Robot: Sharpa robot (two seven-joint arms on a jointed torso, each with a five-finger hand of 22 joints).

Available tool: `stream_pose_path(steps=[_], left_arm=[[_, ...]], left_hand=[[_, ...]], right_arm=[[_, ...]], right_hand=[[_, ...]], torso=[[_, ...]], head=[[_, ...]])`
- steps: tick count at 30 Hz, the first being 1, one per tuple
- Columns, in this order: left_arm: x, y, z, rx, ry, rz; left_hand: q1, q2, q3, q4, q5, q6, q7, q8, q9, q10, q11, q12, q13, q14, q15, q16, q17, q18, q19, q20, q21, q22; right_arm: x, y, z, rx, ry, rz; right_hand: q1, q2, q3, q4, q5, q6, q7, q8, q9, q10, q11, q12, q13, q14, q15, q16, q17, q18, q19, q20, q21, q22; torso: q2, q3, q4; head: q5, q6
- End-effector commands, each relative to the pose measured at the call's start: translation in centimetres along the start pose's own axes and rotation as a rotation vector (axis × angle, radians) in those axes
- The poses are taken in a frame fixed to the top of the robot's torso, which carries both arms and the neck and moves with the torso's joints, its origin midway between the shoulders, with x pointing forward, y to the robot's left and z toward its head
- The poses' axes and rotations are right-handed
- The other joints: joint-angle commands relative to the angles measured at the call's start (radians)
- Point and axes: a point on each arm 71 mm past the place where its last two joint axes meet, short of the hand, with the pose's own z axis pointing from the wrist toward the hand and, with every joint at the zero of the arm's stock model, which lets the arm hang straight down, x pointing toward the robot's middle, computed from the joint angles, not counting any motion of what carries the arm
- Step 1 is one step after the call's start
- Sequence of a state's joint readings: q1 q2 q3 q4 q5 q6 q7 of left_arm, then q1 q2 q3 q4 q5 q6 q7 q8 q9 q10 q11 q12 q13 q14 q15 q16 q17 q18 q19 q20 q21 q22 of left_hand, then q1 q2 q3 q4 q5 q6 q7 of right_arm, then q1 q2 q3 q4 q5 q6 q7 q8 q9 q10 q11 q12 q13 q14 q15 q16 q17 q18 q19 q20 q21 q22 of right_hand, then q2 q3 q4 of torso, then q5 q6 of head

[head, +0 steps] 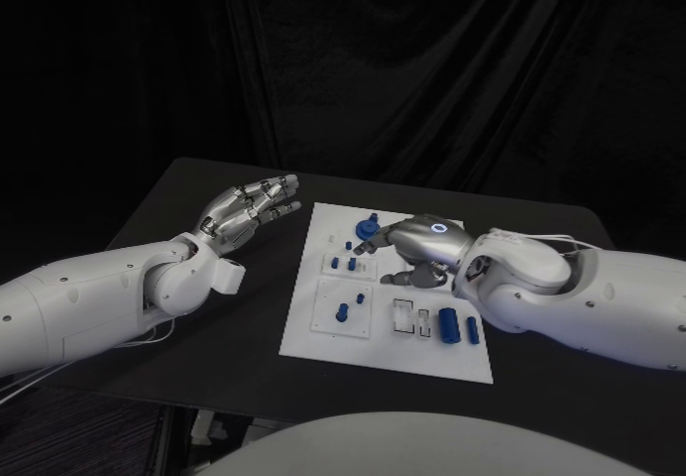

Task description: Assemble the parts on the task board

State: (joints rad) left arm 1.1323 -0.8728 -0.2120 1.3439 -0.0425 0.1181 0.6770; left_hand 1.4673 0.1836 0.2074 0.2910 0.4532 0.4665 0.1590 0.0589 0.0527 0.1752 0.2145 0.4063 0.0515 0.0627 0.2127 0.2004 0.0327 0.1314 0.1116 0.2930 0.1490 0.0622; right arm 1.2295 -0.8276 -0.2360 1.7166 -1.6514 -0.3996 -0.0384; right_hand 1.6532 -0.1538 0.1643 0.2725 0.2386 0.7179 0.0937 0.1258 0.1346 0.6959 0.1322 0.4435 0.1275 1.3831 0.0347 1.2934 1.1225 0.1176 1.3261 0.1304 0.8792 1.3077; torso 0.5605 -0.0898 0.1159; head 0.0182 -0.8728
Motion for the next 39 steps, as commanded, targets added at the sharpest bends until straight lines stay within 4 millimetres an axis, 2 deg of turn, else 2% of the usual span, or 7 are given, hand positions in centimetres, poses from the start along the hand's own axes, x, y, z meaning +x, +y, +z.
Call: stream_pose_path(steps=[1,7,9,12,15,27,39], left_arm=[[0.0,-0.1,-0.1,0.012,0.001,-0.005],[0.0,-0.1,-0.1,0.011,-0.003,-0.001],[0.1,-0.1,0.0,0.01,-0.002,-0.002],[0.1,0.0,0.0,0.009,0.001,-0.004],[0.2,0.0,0.1,0.008,0.004,-0.006],[0.2,0.1,0.0,0.002,0.008,-0.01],[0.2,0.3,-0.1,-0.007,0.014,-0.017]], left_hand=[[0.01,0.002,0.006,-0.001,-0.001,-0.002,0.06,0.004,0.0,0.0,-0.001,-0.001,0.0,0.0,0.002,0.0,-0.001,-0.003,-0.006,0.0,-0.003,-0.001],[0.01,0.001,0.006,-0.001,-0.002,0.001,0.06,0.004,0.0,0.002,-0.001,0.002,0.001,0.0,0.002,0.001,0.0,-0.002,-0.004,0.0,-0.001,0.0],[0.01,0.001,0.006,-0.001,-0.002,0.001,0.06,0.004,0.0,0.002,-0.001,0.001,0.001,0.0,0.002,-0.001,-0.001,-0.002,-0.005,0.0,-0.002,0.0],[0.01,0.001,0.006,-0.001,-0.002,0.001,0.06,0.004,0.0,0.002,-0.001,0.001,0.001,0.0,0.002,-0.001,-0.001,-0.002,-0.005,0.0,-0.002,0.0],[0.01,0.001,0.006,-0.001,-0.002,-0.001,0.06,0.004,0.0,0.001,-0.001,-0.001,0.001,0.0,0.002,0.0,0.0,-0.002,-0.005,0.0,-0.002,0.0],[0.01,0.001,0.006,0.0,-0.003,-0.001,0.06,0.004,0.0,0.001,-0.001,0.0,0.001,-0.001,0.002,-0.001,-0.001,-0.002,-0.005,0.0,-0.002,0.0],[0.01,0.001,0.006,0.0,-0.003,-0.002,0.06,0.004,0.0,0.001,0.0,-0.001,0.001,0.0,0.003,0.0,0.0,-0.002,-0.005,0.0,-0.002,0.0]], right_arm=[[-1.7,-1.7,-1.4,0.122,-0.036,0.14],[-2.5,-4.8,-4.9,0.304,0.035,0.239],[-2.4,-5.5,-5.8,0.352,0.043,0.255],[-1.7,-6.4,-7.2,0.42,0.045,0.272],[-0.8,-6.9,-8.2,0.483,0.058,0.269],[2.7,-7.5,-10.0,0.637,0.185,0.178],[4.0,-7.3,-10.6,0.693,0.244,0.131]], right_hand=[[0.01,0.036,0.029,-0.012,0.036,0.091,0.035,0.035,0.013,0.104,-0.01,0.083,0.028,0.007,0.002,0.007,0.003,0.006,0.008,0.007,0.014,0.099],[0.004,0.041,0.049,-0.04,0.054,0.238,0.044,0.095,0.048,0.195,-0.073,0.441,0.247,0.0,-0.045,-0.018,-0.026,0.014,-0.001,-0.038,-0.01,0.091],[-0.037,0.039,0.029,-0.027,0.024,0.271,0.026,0.114,0.061,0.422,-0.094,0.826,0.738,0.009,-0.058,-0.016,-0.022,0.009,0.007,-0.044,0.0,0.093],[-0.088,0.051,0.015,0.002,0.014,0.271,0.015,0.129,0.076,0.535,-0.095,0.999,1.029,0.046,-0.066,0.028,0.042,-0.005,0.045,-0.052,0.073,0.112],[-0.261,0.067,-0.046,0.014,-0.009,0.3,-0.011,0.188,0.117,0.869,-0.121,1.126,1.436,0.145,-0.084,0.19,0.293,-0.048,0.14,-0.07,0.329,0.174],[-0.571,0.029,-0.02,0.024,-0.055,0.265,-0.049,0.383,0.311,0.875,-0.155,1.127,1.443,0.183,-0.117,0.267,0.429,-0.077,0.188,-0.103,0.509,0.211],[-0.571,0.003,-0.013,0.023,-0.019,0.247,-0.059,0.432,0.385,0.875,-0.165,1.127,1.443,0.183,-0.125,0.266,0.43,-0.067,0.164,-0.109,0.461,0.196]], torso=[[-0.001,0.0,-0.0002],[0.0,-0.0006,-0.0002],[0.001,-0.0009,0.0018],[0.001,-0.0016,0.0033],[-0.001,-0.0046,0.0004],[0.004,-0.001,-0.0006],[0.002,0.0005,-0.0003]], head=[[-0.001,0.0],[-0.012,0.0],[-0.021,0.0],[-0.03,0.0],[-0.034,0.0],[-0.063,0.0],[-0.09,0.0]])
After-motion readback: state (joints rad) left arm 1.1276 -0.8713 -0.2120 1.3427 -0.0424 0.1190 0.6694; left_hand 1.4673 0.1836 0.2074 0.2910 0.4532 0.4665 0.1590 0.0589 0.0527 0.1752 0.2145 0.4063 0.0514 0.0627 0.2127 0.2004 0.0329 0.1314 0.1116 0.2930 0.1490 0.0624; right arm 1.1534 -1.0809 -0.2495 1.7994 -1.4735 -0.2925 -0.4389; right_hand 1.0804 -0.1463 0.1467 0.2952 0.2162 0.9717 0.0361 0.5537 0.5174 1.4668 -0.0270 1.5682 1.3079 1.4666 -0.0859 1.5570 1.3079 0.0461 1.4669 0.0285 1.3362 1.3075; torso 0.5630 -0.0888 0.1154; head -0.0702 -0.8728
